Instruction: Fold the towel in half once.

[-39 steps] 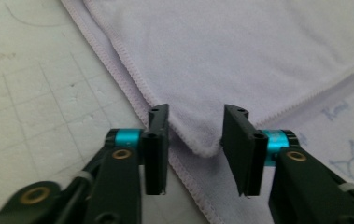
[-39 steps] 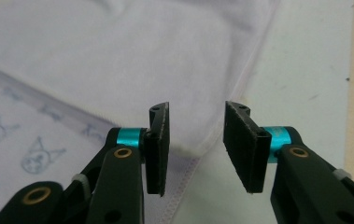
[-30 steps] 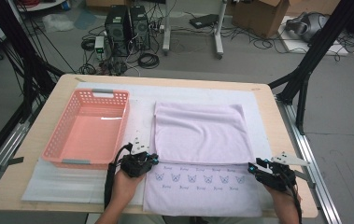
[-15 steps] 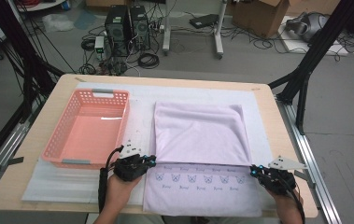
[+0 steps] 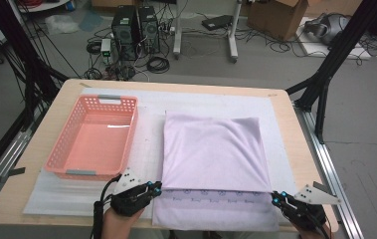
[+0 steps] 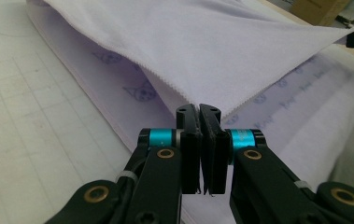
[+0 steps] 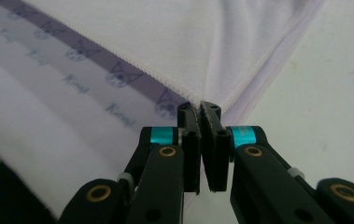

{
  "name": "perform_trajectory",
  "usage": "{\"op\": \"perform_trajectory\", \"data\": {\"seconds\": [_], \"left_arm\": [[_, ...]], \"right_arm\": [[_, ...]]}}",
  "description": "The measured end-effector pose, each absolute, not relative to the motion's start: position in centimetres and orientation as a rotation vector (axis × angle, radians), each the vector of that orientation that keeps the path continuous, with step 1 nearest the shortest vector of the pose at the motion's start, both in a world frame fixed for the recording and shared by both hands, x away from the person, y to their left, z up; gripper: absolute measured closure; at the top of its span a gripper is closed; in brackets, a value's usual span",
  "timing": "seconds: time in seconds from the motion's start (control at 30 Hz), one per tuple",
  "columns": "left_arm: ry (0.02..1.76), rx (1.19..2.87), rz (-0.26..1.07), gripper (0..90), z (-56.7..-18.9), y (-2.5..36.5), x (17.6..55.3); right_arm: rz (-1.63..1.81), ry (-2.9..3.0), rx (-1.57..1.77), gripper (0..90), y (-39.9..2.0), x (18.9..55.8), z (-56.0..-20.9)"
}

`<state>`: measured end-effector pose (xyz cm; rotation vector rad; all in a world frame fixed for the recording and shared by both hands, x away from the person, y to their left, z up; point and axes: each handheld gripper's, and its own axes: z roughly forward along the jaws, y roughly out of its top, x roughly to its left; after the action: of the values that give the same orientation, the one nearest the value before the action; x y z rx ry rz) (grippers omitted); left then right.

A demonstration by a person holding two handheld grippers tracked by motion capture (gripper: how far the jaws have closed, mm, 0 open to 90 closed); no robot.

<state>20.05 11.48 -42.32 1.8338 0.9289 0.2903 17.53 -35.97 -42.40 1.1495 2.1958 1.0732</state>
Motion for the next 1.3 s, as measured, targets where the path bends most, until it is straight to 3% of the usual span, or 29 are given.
{"op": "perform_trajectory", "data": {"seconds": [0.3, 0.63, 0.77, 0.83, 0.87, 0.93, 1.3], "left_arm": [[0.883, 1.829, 0.252, 86.7, -42.0, 12.2, 15.2], [0.863, 1.857, 0.210, 86.7, -42.4, 12.5, 12.5], [0.877, 1.884, 0.157, 81.8, -43.3, 12.7, 12.6], [0.919, 1.864, 0.183, 60.7, -43.3, 13.0, 13.0], [0.928, 1.845, 0.198, 56.3, -43.2, 13.2, 13.3], [0.938, 1.822, 0.227, 55.7, -43.0, 13.5, 13.9], [0.974, 1.790, 0.256, 60.9, -42.8, 13.1, 17.8]], "right_arm": [[1.081, 2.174, 1.166, 87.3, -35.6, 12.5, -41.8], [1.058, 2.189, 1.166, 87.3, -35.5, 8.6, -41.6], [1.029, 2.223, 1.177, 85.3, -35.4, 8.5, -42.1], [1.036, 2.204, 1.219, 70.2, -35.6, 8.7, -42.3], [1.063, 2.189, 1.243, 69.2, -35.9, 8.8, -42.3], [1.100, 2.142, 1.261, 65.9, -36.4, 8.9, -42.1], [1.121, 2.059, 1.324, 65.3, -36.9, 11.7, -42.1]]}}
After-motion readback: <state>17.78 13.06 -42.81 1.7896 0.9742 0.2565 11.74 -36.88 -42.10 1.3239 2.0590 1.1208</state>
